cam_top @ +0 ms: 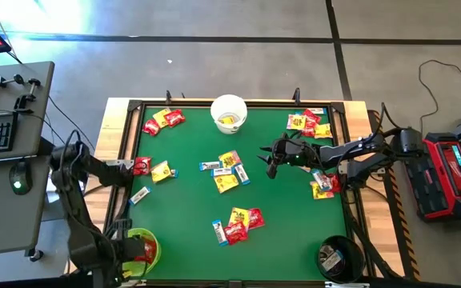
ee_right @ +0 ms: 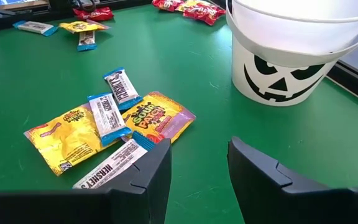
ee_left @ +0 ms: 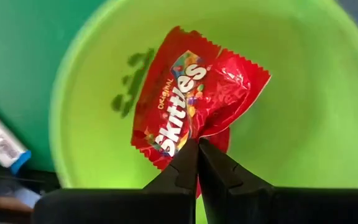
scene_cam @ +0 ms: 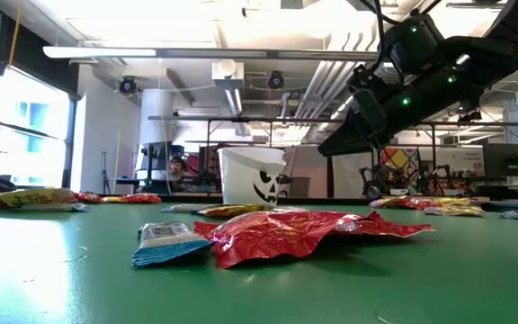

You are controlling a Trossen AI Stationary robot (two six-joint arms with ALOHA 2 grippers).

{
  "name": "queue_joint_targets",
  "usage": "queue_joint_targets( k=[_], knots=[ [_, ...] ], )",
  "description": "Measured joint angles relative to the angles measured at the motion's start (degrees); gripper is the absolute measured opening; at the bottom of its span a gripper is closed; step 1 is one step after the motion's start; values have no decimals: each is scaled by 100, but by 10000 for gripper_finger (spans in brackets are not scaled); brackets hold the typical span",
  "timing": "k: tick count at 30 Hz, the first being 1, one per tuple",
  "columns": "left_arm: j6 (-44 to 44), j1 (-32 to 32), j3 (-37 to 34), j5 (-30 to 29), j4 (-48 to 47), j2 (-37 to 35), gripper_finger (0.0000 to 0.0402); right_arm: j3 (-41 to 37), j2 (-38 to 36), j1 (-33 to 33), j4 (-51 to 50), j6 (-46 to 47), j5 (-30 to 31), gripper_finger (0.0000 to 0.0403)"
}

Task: Sort candy by brand, put in halloween buckets
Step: Put the red candy into the green bucket

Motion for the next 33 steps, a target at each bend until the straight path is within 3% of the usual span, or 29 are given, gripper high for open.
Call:
queue_joint_targets(
  k=[10,17,23,28,33],
  knots=[
    [-480,210,0,453,-40,294,4,1,0,0,2,-107,0,145],
    [-485,428,0,542,-44,242,51,1,0,0,2,-111,0,145],
    [-413,523,66,1027,-21,230,83,1,0,0,2,-172,0,145],
    [-514,459,292,610,-296,-59,46,1,0,0,2,-266,0,145],
    [-619,473,349,-463,-293,-731,5,1,0,0,2,-409,0,126]
  ],
)
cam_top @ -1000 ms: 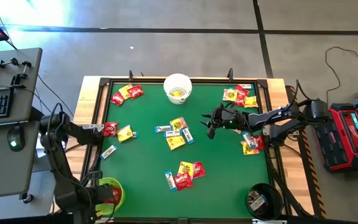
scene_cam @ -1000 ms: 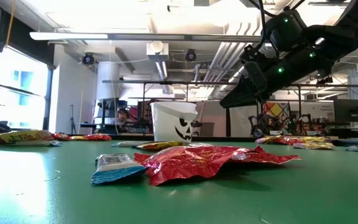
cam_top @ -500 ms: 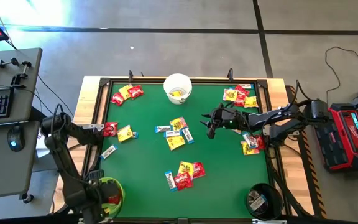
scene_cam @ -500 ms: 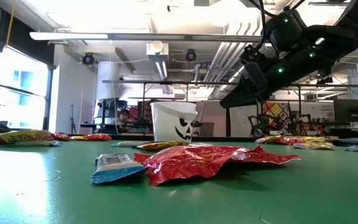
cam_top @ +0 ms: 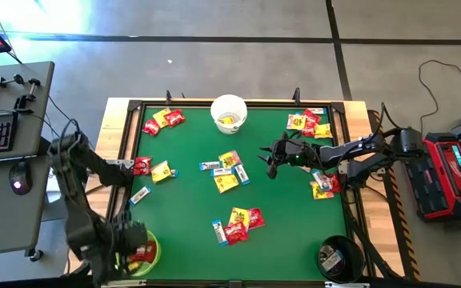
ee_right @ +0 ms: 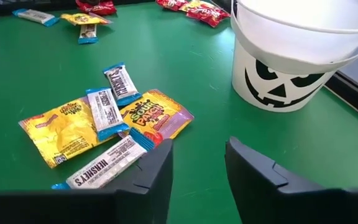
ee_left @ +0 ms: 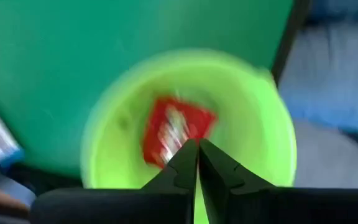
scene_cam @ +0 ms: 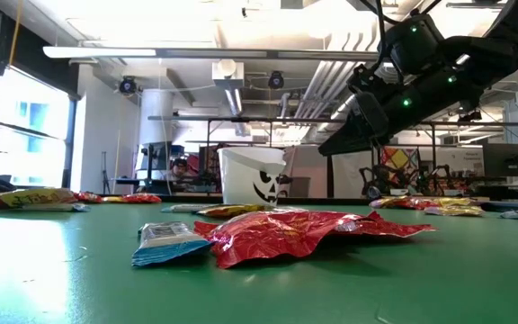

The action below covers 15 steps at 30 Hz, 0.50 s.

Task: Sort candy by brand, put in halloween buckets
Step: Put the red candy into the green bucket

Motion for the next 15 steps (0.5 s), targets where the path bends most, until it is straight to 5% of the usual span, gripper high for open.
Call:
queue_joint_targets(
  k=[7,15],
  knots=[
    [1039,961,-356,-455,-512,-686,1,0,0,0,0,-130,0,15],
    [3618,3352,-787,-887,-683,-1106,0,0,0,2,35,-172,70,13]
  ],
)
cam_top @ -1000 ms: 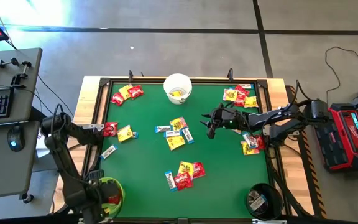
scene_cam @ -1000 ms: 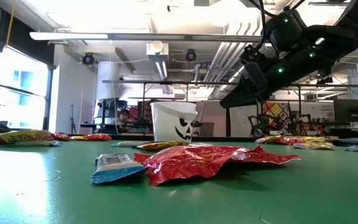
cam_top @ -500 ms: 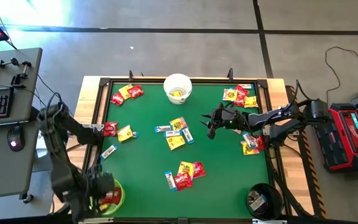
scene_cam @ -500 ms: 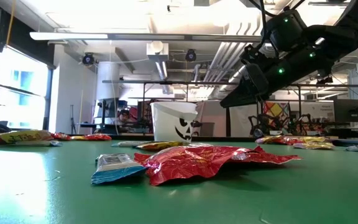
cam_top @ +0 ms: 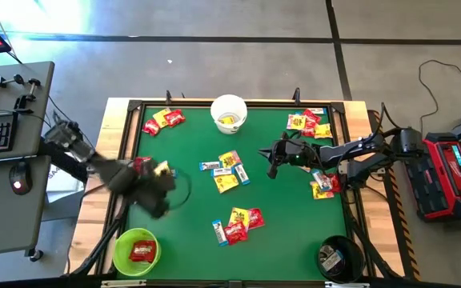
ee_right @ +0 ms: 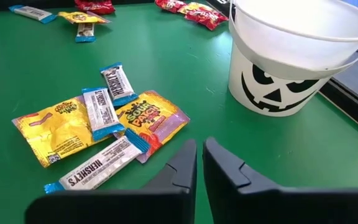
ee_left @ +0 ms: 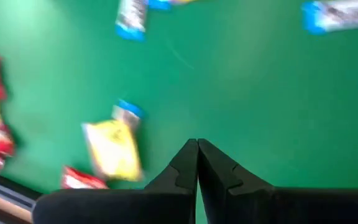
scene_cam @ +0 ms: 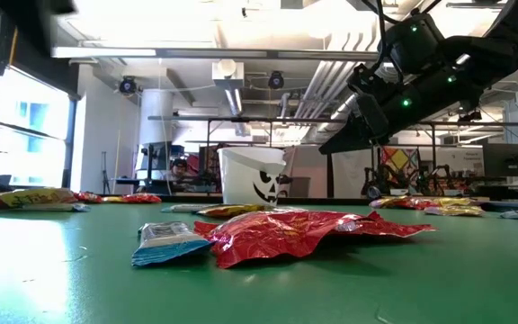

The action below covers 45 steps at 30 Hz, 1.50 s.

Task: Sort candy by brand, put in halloween buckets
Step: Put the red candy into the green bucket

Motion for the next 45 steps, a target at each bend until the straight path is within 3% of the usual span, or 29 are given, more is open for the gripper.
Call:
queue_joint_targets(
  k=[8,13,20,28,38,45],
  knots=[
    [3137,2550,-36,-72,727,-29,0,0,0,0,-9,-19,-1,4],
    [4752,4081,-36,652,1485,13,0,0,0,0,-52,15,-2,1],
    [6404,5528,-36,935,1806,546,0,0,2,0,-146,34,-17,0],
    [7203,6508,-36,671,2118,1659,29,-4,2,4,-427,284,-22,0],
    [7584,6902,-34,-20,3109,2433,124,-7,2,4,-562,284,-20,0],
    [7676,7111,-34,-469,3175,2729,154,-7,2,4,-577,284,-20,0]
  ],
)
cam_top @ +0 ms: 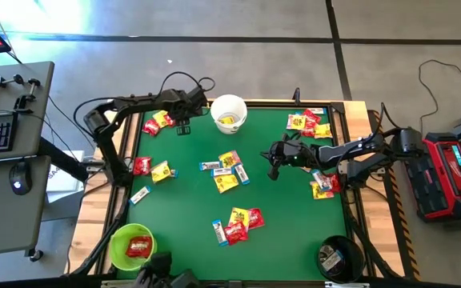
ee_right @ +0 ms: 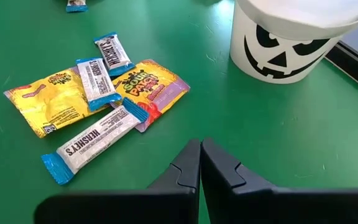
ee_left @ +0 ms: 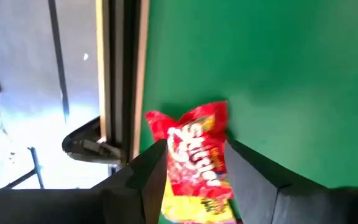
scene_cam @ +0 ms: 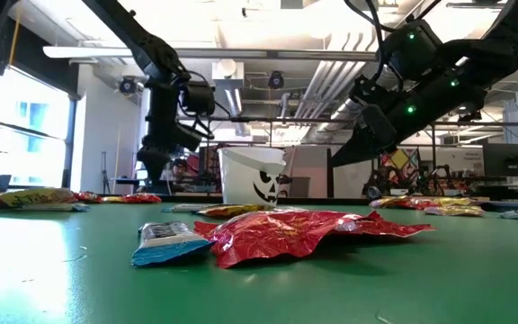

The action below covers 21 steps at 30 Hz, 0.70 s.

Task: Sort candy by brand, put in halloween buckets
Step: Put the red candy into the green bucket

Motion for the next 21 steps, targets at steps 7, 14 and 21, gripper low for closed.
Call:
queue_joint_targets(
  k=[7,14,21],
  knots=[
    [-129,-138,0,9,-60,8,157,0,0,0,-2,0,0,0],
    [-555,-349,0,426,-82,8,157,0,0,0,-2,0,0,0],
    [-560,-273,4,251,-210,230,157,-2,0,0,-2,1,-63,0]
  ],
)
